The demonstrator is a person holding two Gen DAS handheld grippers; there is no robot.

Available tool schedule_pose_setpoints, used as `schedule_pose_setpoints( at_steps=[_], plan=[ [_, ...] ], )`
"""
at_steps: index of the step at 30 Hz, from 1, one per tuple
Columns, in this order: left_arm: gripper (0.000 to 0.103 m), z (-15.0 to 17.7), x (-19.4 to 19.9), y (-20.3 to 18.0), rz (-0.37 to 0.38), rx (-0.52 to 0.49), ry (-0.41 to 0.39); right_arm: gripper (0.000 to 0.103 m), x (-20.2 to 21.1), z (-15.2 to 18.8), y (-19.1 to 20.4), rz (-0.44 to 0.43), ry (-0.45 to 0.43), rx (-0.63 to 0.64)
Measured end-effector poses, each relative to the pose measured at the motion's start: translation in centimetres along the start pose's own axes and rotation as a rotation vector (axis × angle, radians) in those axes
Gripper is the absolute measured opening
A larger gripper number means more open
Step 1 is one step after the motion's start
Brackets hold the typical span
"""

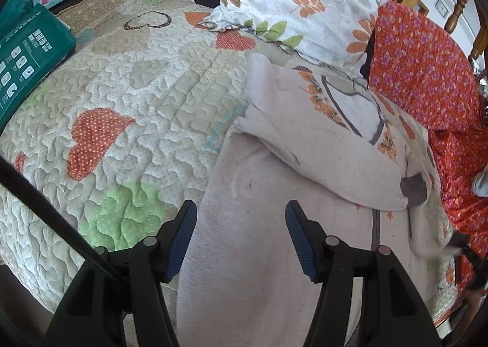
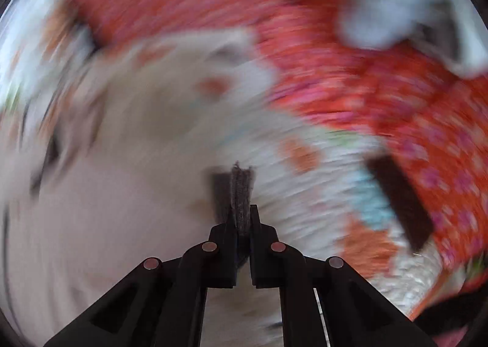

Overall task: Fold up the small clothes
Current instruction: 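Grasp the other sleeve's dark cuff with the right tool, then fold the held sleeve across the sweater body with the right tool and release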

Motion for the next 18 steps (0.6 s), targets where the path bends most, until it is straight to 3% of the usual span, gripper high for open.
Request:
schedule_pose_setpoints(
  at_steps=[4, 6, 9, 11, 14, 18],
  plan=[
    [0.059, -0.6, 0.0, 0.3, 0.018, 0.038, -0.002, 0.004, 2.6, -4.2, -10.2, 0.127, -0.097, -0.308],
    [0.059, -0.7, 0.1, 0.3, 0.022, 0.048, -0.009, 0.004, 3.8, -5.3, -13.2, 0.149, -0.125, -0.427],
    [0.059, -0.9, 0.4, 0.2, 0.014, 0.038, -0.025, 0.004, 4.7, -6.7, -14.5, 0.132, -0.147, -0.501],
    [0.059, -1.1, 0.8, 0.3, 0.007, 0.032, -0.035, 0.004, 5.2, -7.7, -13.1, 0.103, -0.156, -0.492],
    [0.06, -1.8, 1.6, 1.2, -0.003, 0.047, -0.056, 0.005, 5.8, -9.5, -7.7, -0.015, -0.157, -0.441],
    [0.06, -3.7, 3.2, 4.2, -0.031, 0.126, -0.11, 0.005, 6.2, -11.2, 5.1, -0.24, -0.128, -0.3]
  ],
)
Point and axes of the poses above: each gripper's, at about its wrist camera, not at the fingertips, and x roughly against the way its jaws point, y to its left, z to its underside, the point moved 9 cm from there along -x, roughly the way its jaws point, and after that the axes turned 8 degrees about -y, right-handed, at the moved point
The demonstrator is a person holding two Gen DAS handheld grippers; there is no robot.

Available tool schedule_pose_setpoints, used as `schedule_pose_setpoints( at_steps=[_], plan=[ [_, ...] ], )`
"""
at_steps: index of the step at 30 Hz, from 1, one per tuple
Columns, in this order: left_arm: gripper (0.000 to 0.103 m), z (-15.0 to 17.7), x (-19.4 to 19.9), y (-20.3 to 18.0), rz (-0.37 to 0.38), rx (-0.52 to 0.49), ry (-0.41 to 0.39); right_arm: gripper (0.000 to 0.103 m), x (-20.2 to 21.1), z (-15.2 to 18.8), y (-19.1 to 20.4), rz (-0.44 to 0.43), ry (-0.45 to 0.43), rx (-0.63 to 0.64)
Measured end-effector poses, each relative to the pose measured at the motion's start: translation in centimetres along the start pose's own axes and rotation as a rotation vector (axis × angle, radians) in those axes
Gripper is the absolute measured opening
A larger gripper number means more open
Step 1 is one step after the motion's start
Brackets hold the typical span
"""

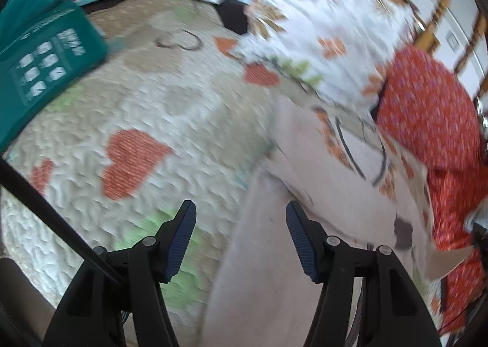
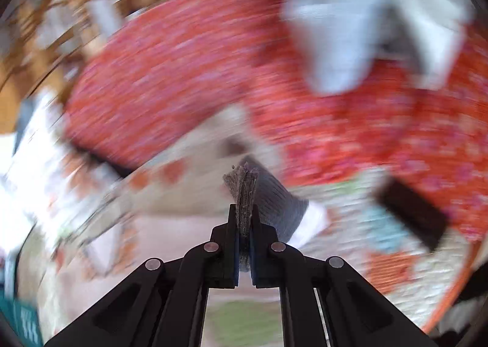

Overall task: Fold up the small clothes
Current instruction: 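Fold the held sleeve across the sweater body with the right tool and release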

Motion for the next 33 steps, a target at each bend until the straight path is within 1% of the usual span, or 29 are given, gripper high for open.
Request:
schedule_pose_setpoints(
  at_steps=[3, 5, 6, 9, 10, 11, 13, 16, 18, 19, 20, 21, 22, 23, 24, 25, 26, 27, 28, 29, 31, 32, 33],
  plan=[
    [0.06, -2.2, 1.1, 3.0, -0.055, 0.051, -0.058, 0.005, -1.3, 4.2, 10.7, -0.166, 0.07, 0.114],
    [0.061, -3.2, 1.6, 4.7, -0.092, 0.078, -0.087, 0.005, -2.0, 8.4, 19.2, -0.288, 0.13, 0.206],
    [0.061, -3.7, 1.8, 5.7, -0.109, 0.098, -0.1, 0.005, -2.4, 10.4, 22.2, -0.33, 0.153, 0.238],
    [0.061, -4.6, 2.2, 7.7, -0.12, 0.15, -0.113, 0.005, -3.2, 16.3, 31.2, -0.427, 0.215, 0.347],
    [0.061, -4.8, 2.2, 8.1, -0.119, 0.161, -0.113, 0.005, -3.6, 18.2, 33.7, -0.445, 0.236, 0.38],
    [0.061, -5.0, 2.2, 8.4, -0.116, 0.172, -0.111, 0.005, -4.1, 20.4, 36.1, -0.462, 0.265, 0.405],
    [0.061, -5.2, 2.1, 8.7, -0.11, 0.184, -0.111, 0.005, -5.1, 23.5, 39.3, -0.476, 0.302, 0.447],
    [0.061, -5.3, 2.0, 9.0, -0.108, 0.187, -0.11, 0.005, -7.4, 27.4, 42.7, -0.456, 0.335, 0.52],
    [0.061, -5.3, 1.9, 9.0, -0.105, 0.195, -0.104, 0.006, -8.4, 30.5, 44.0, -0.458, 0.391, 0.548],
    [0.061, -5.3, 1.8, 9.0, -0.102, 0.2, -0.102, 0.009, -8.4, 31.6, 44.3, -0.469, 0.419, 0.559],
    [0.061, -5.3, 1.8, 9.1, -0.098, 0.203, -0.1, 0.011, -8.1, 33.1, 44.9, -0.501, 0.457, 0.574],
    [0.061, -5.3, 1.8, 9.0, -0.097, 0.204, -0.099, 0.013, -7.6, 33.6, 45.1, -0.533, 0.478, 0.589],
    [0.061, -5.2, 1.8, 9.0, -0.098, 0.205, -0.1, 0.015, -6.7, 34.4, 45.6, -0.584, 0.502, 0.61],
    [0.061, -5.2, 1.8, 8.9, -0.096, 0.207, -0.099, 0.024, -6.1, 34.7, 45.9, -0.627, 0.52, 0.617],
    [0.061, -5.2, 1.8, 8.9, -0.093, 0.209, -0.097, 0.027, -5.1, 34.8, 46.2, -0.688, 0.543, 0.616],
    [0.061, -5.2, 1.8, 8.8, -0.093, 0.21, -0.098, 0.027, -4.2, 34.6, 46.4, -0.736, 0.555, 0.612],
    [0.062, -5.2, 1.9, 8.8, -0.091, 0.212, -0.097, 0.028, -3.4, 33.8, 46.2, -0.765, 0.547, 0.607],
    [0.062, -5.2, 1.9, 8.7, -0.09, 0.212, -0.097, 0.028, -3.1, 33.0, 46.0, -0.768, 0.528, 0.603],
    [0.063, -5.1, 1.8, 8.6, -0.09, 0.212, -0.097, 0.028, -3.0, 31.9, 45.6, -0.758, 0.497, 0.595],
    [0.065, -5.1, 1.8, 8.5, -0.091, 0.212, -0.097, 0.028, -3.3, 30.6, 45.0, -0.725, 0.455, 0.587],
    [0.065, -4.9, 1.7, 8.2, -0.096, 0.206, -0.097, 0.028, -4.9, 29.0, 43.6, -0.593, 0.375, 0.596],
    [0.065, -4.8, 1.6, 8.0, -0.101, 0.195, -0.096, 0.026, -6.2, 28.9, 43.0, -0.521, 0.366, 0.599],
    [0.065, -4.7, 1.4, 7.6, -0.109, 0.177, -0.095, 0.02, -7.5, 29.2, 42.4, -0.478, 0.382, 0.583]
  ],
)
Point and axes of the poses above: each gripper's, at about its wrist camera, not at the fingertips, and x roughly against the way its jaws point, y to its left, z to its underside, the point moved 9 cm from there along -x, roughly the way its jaws point, and after that the axes turned 8 degrees about -y, right-handed, at the moved point
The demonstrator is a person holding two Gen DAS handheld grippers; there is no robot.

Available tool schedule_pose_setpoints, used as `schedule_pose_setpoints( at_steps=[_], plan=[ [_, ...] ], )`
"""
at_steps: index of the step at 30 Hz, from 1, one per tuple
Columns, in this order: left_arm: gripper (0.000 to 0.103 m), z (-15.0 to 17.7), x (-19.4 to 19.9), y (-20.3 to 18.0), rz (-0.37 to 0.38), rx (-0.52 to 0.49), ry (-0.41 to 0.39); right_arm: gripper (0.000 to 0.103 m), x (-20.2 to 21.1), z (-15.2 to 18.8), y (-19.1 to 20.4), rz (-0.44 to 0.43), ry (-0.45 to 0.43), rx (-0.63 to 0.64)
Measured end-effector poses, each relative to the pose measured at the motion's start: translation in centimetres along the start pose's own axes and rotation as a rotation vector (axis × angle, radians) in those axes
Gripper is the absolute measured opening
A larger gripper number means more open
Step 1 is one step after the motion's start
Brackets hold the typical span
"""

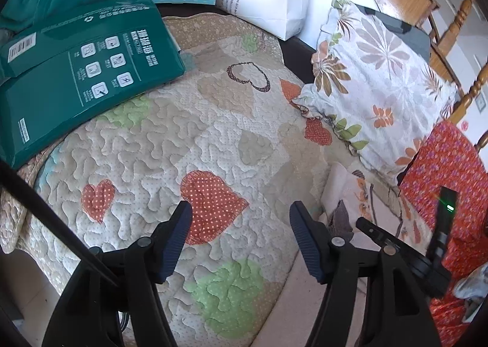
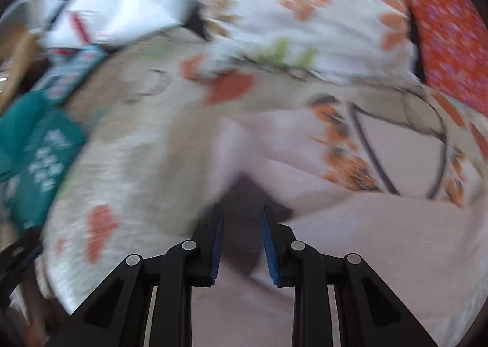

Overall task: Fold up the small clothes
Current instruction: 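Fold the held sleeve across the sweater body with the right tool and release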

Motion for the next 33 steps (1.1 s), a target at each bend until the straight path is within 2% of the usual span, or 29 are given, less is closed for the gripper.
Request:
schedule_pose_setpoints(
  at_steps=[2, 5, 7, 9, 10, 16, 18, 24, 29, 33],
  plan=[
    [0.065, 0.2, -0.2, -0.3, -0.012, -0.029, 0.0, 0.018, -2.0, 0.7, -0.7, 0.027, 0.036, -0.034],
    [0.065, 0.9, -0.7, -1.1, -0.042, -0.101, 0.003, 0.018, -4.9, 2.5, -0.1, 0.021, 0.119, -0.016],
    [0.065, 1.3, -0.8, -1.4, -0.059, -0.142, 0.003, 0.018, -4.3, 2.2, 0.0, 0.032, 0.075, 0.008],
    [0.065, 1.6, -0.8, -1.8, -0.066, -0.17, 0.003, 0.018, -2.6, 1.8, 0.1, 0.002, 0.038, 0.012],
    [0.065, 1.7, -0.8, -1.9, -0.065, -0.179, 0.004, 0.018, -1.4, 1.7, -0.3, 0.016, 0.013, 0.027],
    [0.065, 2.6, -0.4, -3.6, -0.082, -0.264, -0.028, 0.019, 6.1, 3.2, -4.7, 0.145, -0.096, 0.098],
    [0.065, 2.9, 0.1, -4.3, -0.094, -0.299, -0.061, 0.022, 8.3, 4.4, -6.9, 0.194, -0.121, 0.093],
    [0.065, 3.5, 1.9, -6.1, -0.114, -0.404, -0.173, 0.029, 12.4, 8.9, -13.3, 0.292, -0.123, 0.012],
    [0.065, 4.8, 3.2, -7.8, -0.08, -0.457, -0.218, 0.029, 14.9, 12.2, -17.4, 0.331, -0.117, -0.08],
    [0.065, 6.2, 3.6, -9.0, -0.046, -0.512, -0.218, 0.032, 16.1, 14.0, -18.8, 0.355, -0.116, -0.096]
  ],
)
Point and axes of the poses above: each gripper's, at about its wrist camera, not at the fingertips, and x roughly against the way its jaws point, y to its left, z to its underside, the point moved 9 cm from there along -x, roughly the way its jaws point, and after that the axes turned 8 degrees about -y, right-handed, at the moved point
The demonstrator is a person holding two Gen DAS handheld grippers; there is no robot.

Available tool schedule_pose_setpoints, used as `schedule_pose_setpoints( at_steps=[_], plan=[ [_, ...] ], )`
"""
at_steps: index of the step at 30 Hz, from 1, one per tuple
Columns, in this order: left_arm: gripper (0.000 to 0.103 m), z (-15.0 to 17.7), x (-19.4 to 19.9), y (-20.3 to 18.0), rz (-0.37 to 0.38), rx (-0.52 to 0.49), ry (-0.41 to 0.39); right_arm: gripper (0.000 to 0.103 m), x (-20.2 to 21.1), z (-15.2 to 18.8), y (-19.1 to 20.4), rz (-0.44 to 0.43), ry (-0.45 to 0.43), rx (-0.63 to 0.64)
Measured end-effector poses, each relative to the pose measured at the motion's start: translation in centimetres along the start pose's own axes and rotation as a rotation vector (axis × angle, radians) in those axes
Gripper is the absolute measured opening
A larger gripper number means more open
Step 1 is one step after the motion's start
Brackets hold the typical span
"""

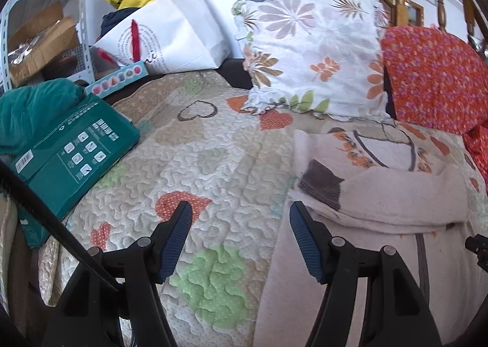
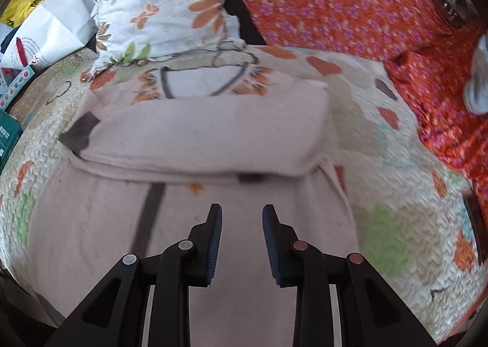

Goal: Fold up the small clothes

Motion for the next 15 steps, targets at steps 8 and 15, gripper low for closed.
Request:
schedule_pose_setpoints(
  at_steps=[8, 15],
  plan=[
    [0.065, 2.2, -0.4, -2.1, 0.081, -0.011, 0.08, 0.036, 0.7, 2.1, -1.9, 0.007, 0.017, -0.041],
    [0.065, 3.4, -1.4, -2.5, 0.123, 0.025, 0.146, 0.04, 0.4, 2.2, -1.4, 0.009, 0.025, -0.039]
  ],
)
Point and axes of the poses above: each gripper's, at about its wrist camera, not at the fingertips, and x roughly against the way its jaws point, y to its left, z to its underside, the point moved 9 cm from there along -x, roughly the way its jaws point, and after that the axes turned 8 degrees about -y, right-handed, at the moved point
